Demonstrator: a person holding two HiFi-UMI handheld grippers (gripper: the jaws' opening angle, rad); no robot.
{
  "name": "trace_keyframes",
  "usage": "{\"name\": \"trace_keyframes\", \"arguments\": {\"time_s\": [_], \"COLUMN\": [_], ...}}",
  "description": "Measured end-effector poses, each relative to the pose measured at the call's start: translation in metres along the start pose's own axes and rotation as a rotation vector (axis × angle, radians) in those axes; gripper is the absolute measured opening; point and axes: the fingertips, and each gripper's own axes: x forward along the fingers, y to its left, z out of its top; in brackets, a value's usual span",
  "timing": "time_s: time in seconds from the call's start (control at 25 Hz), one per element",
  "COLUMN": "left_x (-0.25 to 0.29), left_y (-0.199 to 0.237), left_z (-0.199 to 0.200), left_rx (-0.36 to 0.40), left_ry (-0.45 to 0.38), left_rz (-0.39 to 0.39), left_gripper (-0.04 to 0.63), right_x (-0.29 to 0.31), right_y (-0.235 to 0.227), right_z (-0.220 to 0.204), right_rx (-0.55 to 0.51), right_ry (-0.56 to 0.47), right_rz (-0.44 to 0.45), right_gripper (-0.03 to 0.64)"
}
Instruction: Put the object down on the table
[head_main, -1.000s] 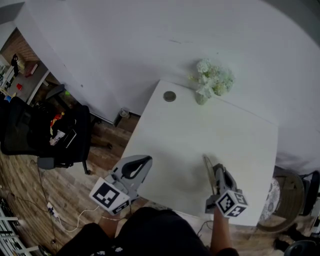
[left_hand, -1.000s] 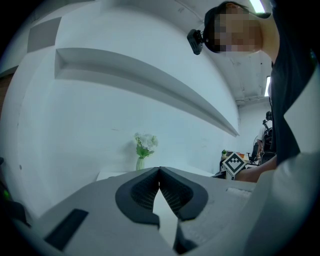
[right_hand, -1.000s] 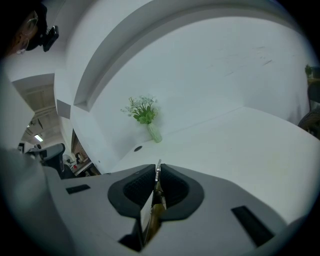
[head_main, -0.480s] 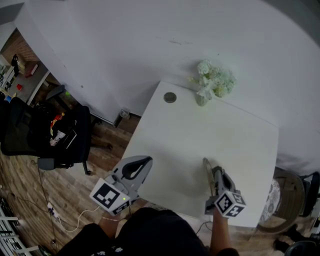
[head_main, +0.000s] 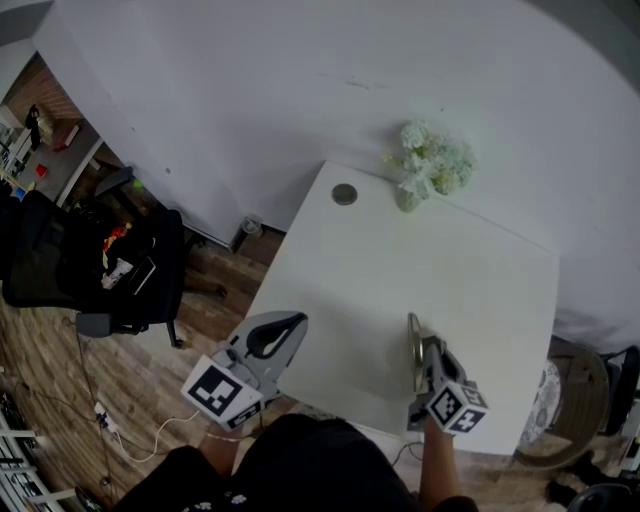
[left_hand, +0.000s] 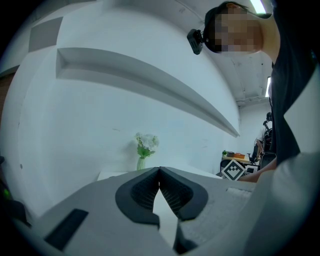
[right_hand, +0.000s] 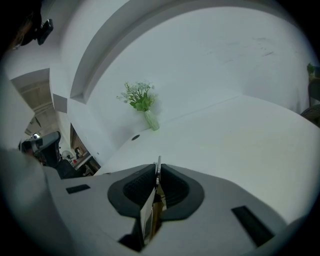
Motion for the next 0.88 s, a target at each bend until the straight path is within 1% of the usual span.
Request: {"name": "trace_keyframes", "arguments": {"time_s": [0.28, 0.44, 0.56, 0.64, 0.76, 0.88], "left_x": [-0.006, -0.009, -0.012, -0.012, -0.011, -0.014], "left_y": [0.001, 0.001, 0.002, 0.001, 0.000, -0.001], "left_z": [-0.003, -0.002, -0.004, -0.004, -0.001, -0.001], "left_rx": [0.002, -0.004, -0.021, -0.020, -0.008, -0.013], "left_ry": [0.004, 0.000, 0.019, 0.018, -0.004, 0.002], "left_rz": [0.010, 0.017, 0.026, 0.026, 0.018, 0.019], "left_gripper": [0.000, 0.000, 0.000, 0.000, 0.000, 0.000], "right_x": [0.003, 0.003, 0.003, 0.004, 0.004, 0.003], "right_y": [-0.005, -0.009, -0.007, -0.008, -0.009, -0.010], "right_z": [-0.014, -0.016, -0.015, -0.015, -0.013, -0.014], "right_rx": [0.027, 0.029, 0.030, 0.032, 0.029, 0.019], "right_ry": [0.030, 0.038, 0.032, 0.032, 0.027, 0.034], "right_rz": [0.000, -0.012, -0.013, -0.014, -0.023, -0.036], "right_gripper": [0.032, 0.032, 0.034, 0.034, 0.040, 0.057]}}
